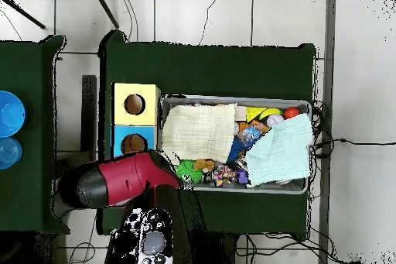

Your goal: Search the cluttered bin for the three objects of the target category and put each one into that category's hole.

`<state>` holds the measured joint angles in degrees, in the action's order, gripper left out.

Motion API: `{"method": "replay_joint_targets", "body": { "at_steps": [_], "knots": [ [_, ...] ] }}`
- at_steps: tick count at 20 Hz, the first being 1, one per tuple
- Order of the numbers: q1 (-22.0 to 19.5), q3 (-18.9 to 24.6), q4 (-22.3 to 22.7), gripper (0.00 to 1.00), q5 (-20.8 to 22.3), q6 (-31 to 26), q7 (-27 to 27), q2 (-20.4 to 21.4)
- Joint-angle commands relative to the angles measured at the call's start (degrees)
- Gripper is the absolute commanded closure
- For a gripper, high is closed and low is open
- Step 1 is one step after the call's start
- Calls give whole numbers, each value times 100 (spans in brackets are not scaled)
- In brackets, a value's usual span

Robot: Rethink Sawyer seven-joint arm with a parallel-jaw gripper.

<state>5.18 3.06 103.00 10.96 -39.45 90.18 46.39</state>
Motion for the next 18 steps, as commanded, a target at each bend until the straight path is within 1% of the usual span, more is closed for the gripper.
{"method": "replay_joint_targets", "body": {
  "at_steps": [1, 7, 12, 16, 18],
  "knots": [
    [138, -156, -485, 100, -263, -822, 1252, -223],
    [86, 10, -501, 100, -372, -1332, 984, -343],
    [103, 74, -528, 100, -435, -1623, 964, -433],
    [164, 18, -659, 100, -332, -1869, 987, -561],
    [177, -6, -622, 100, -305, -1851, 1012, -579]
  ]
}}
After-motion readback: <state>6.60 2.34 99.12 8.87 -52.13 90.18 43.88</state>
